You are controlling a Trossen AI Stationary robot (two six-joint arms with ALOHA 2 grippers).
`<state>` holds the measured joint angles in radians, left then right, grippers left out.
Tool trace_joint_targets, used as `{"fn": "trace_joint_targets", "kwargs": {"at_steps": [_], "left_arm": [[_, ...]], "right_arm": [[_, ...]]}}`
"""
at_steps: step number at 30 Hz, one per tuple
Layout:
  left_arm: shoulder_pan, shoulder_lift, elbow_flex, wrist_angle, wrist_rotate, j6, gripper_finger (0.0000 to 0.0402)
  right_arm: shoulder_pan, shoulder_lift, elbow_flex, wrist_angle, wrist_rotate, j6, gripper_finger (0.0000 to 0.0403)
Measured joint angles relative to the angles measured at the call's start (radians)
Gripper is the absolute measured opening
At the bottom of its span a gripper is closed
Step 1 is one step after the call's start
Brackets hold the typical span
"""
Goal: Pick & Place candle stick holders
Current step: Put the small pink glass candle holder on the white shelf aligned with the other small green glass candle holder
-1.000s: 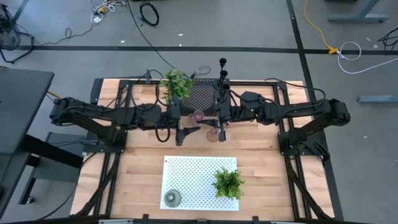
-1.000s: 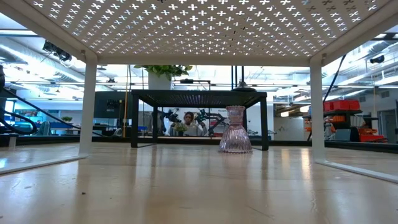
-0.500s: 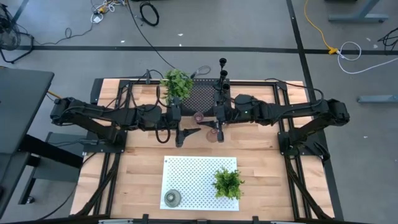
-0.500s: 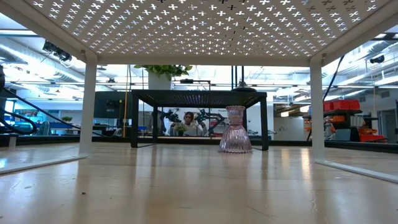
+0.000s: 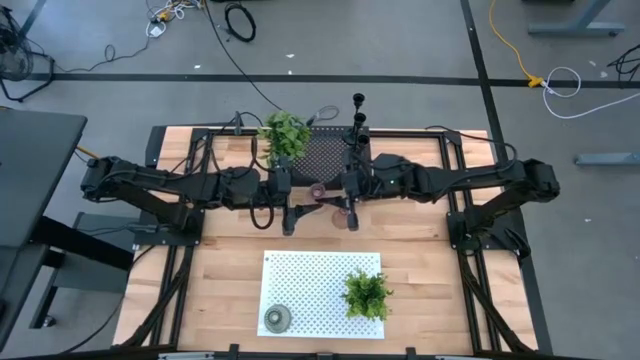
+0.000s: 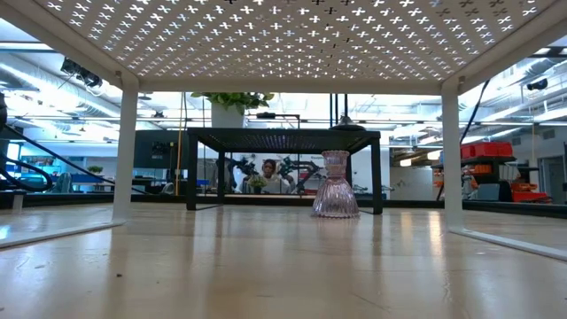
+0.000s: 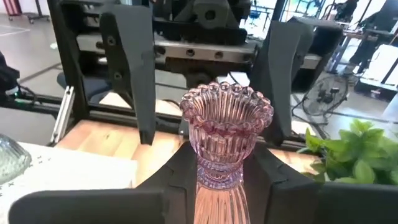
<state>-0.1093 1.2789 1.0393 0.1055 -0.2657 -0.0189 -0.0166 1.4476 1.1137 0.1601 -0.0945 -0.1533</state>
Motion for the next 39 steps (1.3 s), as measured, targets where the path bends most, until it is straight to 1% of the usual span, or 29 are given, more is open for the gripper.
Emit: {"fn": "trace_joint_targets", "kwargs": {"at_steps": [5, 8, 10, 14, 15, 27, 28, 33, 35, 39], "left_arm": [[0.000, -0.001, 0.000, 0.006, -0.006, 0.002, 0.0279], [0.000, -0.001, 0.000, 0.002, -0.009, 0.004, 0.0270], [0.000, -0.002, 0.000, -0.002, -0.006, 0.004, 0.0251], [0.000, -0.002, 0.002, -0.014, -0.010, 0.004, 0.0179], [0.000, -0.003, 0.002, -0.016, -0.011, 0.002, 0.0172], [0.001, -0.003, 0.003, -0.027, -0.020, 0.010, 0.0172], [0.001, -0.003, 0.003, -0.028, -0.024, 0.010, 0.0172], [0.000, -0.002, 0.003, -0.048, -0.040, 0.019, 0.0172], [0.000, -0.002, 0.002, -0.056, -0.052, 0.018, 0.0172], [0.000, -0.002, 0.002, -0.064, -0.068, 0.015, 0.0172]], "right_arm": [[0.000, 0.019, 0.000, 0.007, -0.007, 0.007, 0.0081], [0.000, 0.024, 0.000, 0.020, -0.010, 0.007, 0.0081], [-0.001, 0.027, 0.000, 0.017, -0.002, 0.004, 0.0081], [-0.002, 0.028, 0.000, 0.030, -0.004, 0.000, 0.0081], [-0.002, 0.028, 0.000, 0.030, -0.006, -0.002, 0.0081], [-0.002, 0.028, 0.000, 0.025, -0.003, -0.009, 0.0081], [-0.002, 0.028, 0.000, 0.020, -0.002, -0.009, 0.0090], [-0.002, 0.026, 0.000, 0.002, 0.009, 0.010, 0.0179], [-0.002, 0.026, 0.000, 0.000, 0.010, 0.017, 0.0206], [-0.002, 0.026, 0.000, -0.014, 0.010, 0.031, 0.0232]]}}
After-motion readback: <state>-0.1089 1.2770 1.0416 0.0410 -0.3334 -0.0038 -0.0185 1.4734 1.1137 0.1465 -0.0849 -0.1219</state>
